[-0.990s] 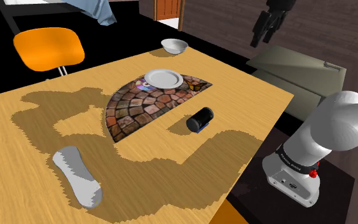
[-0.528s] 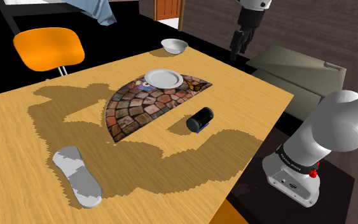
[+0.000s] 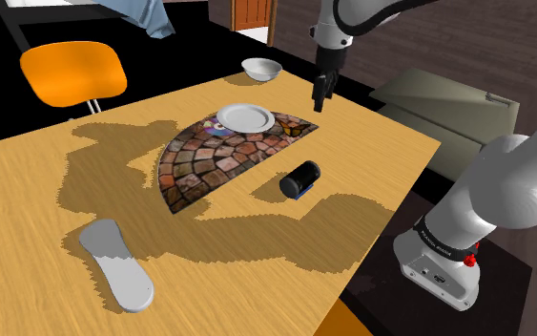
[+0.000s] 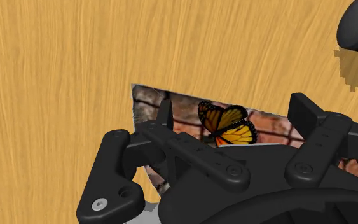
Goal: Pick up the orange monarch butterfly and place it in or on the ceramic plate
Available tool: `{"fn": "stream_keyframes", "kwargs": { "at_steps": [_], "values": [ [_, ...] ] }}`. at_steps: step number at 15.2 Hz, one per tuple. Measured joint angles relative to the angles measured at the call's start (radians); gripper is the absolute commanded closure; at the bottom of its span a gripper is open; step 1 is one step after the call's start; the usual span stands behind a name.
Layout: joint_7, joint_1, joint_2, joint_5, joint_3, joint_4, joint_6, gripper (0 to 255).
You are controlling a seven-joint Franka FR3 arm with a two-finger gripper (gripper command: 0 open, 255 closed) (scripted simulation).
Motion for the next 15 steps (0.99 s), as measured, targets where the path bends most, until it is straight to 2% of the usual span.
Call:
{"fn": "stream_keyframes", "kwargs": {
  "at_steps": [8, 15],
  "values": [
    [-0.081, 0.036, 0.293, -0.045, 0.032, 0.126, 0.099, 0],
    [-0.087, 0.033, 0.357, -0.060, 0.028, 0.087, 0.195, 0]
  ]
}}
